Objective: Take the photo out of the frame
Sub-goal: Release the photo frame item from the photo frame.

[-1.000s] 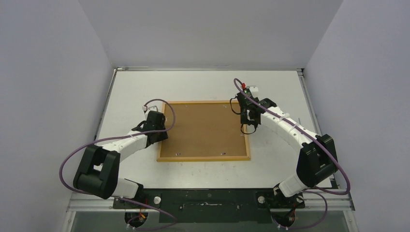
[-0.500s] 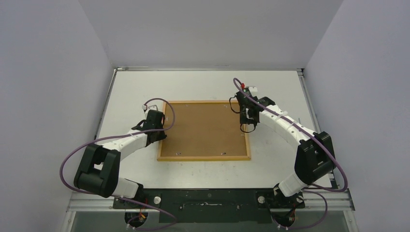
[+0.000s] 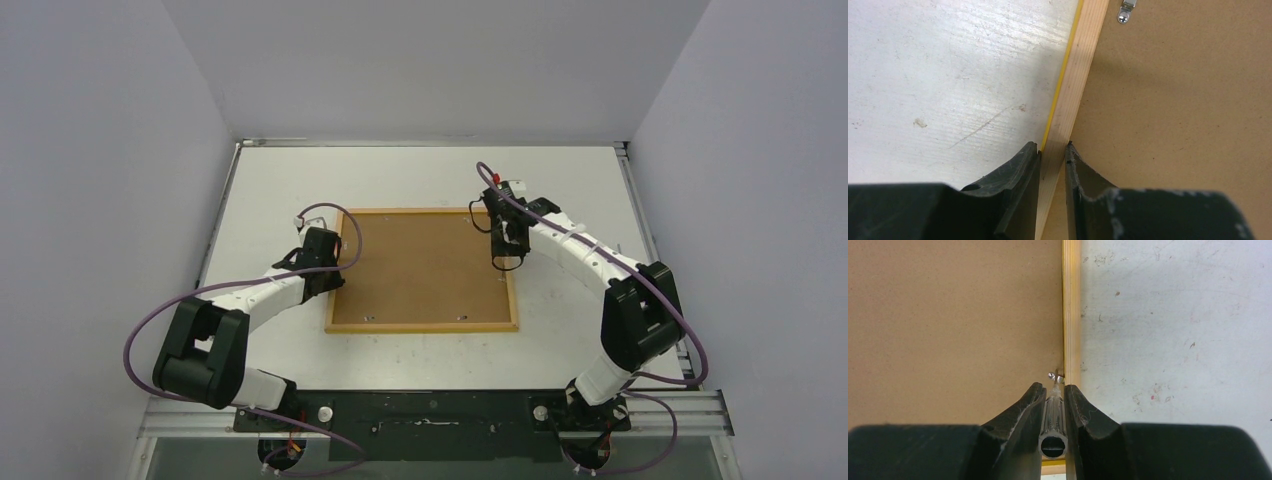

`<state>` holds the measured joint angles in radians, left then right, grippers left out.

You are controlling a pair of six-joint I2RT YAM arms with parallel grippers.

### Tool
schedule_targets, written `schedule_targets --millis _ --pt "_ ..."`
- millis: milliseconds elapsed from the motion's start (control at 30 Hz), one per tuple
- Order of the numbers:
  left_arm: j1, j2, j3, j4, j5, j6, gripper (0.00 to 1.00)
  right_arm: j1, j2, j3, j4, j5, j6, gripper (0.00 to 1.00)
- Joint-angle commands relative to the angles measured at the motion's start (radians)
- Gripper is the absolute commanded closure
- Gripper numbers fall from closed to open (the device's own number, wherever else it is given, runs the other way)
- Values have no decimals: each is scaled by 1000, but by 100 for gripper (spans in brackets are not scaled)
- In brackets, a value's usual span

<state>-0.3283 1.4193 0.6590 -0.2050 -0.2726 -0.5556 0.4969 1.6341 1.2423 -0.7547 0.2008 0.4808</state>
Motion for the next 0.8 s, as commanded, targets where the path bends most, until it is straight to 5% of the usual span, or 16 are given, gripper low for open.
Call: schedule_targets --millis 0,767 --pt "0 -6 0 6 -27 -25 100 -5 23 28 -26 -15 13 95" --pt "8 -53 -30 14 -57 -49 100 -5 29 94 -160 -28 -21 95"
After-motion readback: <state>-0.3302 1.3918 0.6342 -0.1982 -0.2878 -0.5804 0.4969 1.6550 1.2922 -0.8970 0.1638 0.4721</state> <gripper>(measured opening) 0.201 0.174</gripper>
